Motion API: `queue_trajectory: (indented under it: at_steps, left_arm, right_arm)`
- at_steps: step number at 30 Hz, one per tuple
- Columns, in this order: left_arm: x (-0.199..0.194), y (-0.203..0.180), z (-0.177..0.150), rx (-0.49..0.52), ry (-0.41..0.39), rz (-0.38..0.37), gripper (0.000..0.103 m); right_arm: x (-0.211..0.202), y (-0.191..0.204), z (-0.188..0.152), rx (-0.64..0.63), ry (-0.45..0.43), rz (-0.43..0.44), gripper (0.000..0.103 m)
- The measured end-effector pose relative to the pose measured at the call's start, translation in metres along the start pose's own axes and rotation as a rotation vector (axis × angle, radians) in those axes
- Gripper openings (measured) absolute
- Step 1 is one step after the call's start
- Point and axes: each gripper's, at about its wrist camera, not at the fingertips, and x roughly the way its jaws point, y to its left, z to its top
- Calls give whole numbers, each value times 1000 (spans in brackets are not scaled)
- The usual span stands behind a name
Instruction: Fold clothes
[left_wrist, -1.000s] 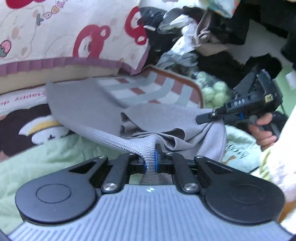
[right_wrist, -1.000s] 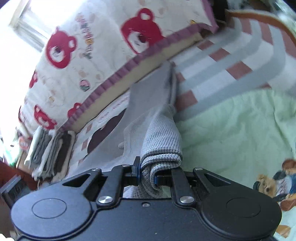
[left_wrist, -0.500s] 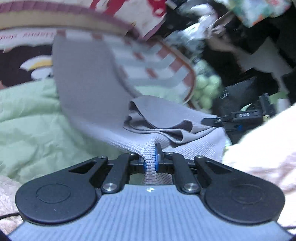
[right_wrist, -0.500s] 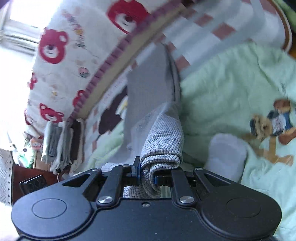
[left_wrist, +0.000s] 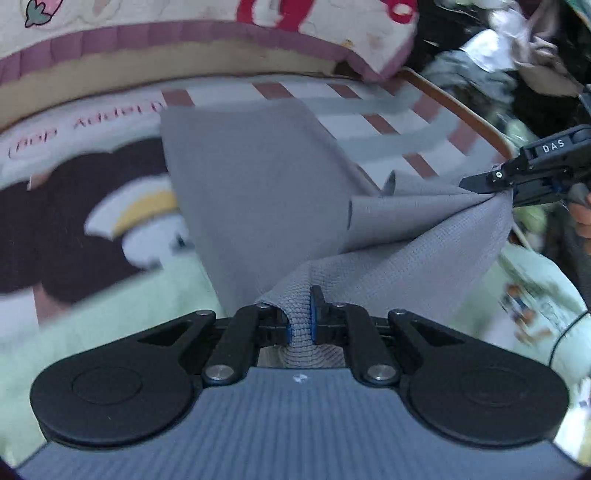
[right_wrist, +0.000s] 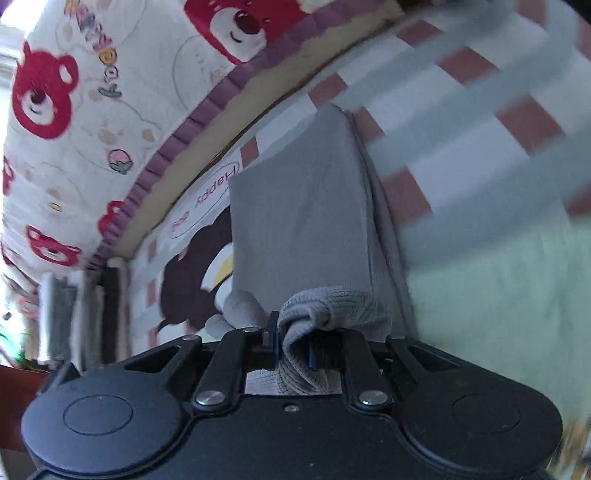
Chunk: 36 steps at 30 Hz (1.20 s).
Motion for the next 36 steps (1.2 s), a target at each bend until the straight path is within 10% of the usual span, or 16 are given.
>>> queue_trajectory:
  at_steps: [16, 20, 23, 28, 36]
  left_arm:
    - [128, 117, 108, -213, 11, -22, 10]
    - [119, 137, 92, -227, -188, -102, 15]
    - [101, 139, 76, -152, -335, -91, 51]
    - [84, 145, 83, -125, -389, -169, 52]
    - [66, 30, 70, 475, -324, -95, 56]
  right_arm:
    - [140, -17, 170, 102, 65, -104, 22]
    - [138, -45, 158, 147, -165, 4, 29]
    - [111, -51, 136, 83, -294, 85, 37]
    - [77, -36, 89, -107, -346, 83, 38]
    - [73, -18, -6, -349, -353, -187, 39]
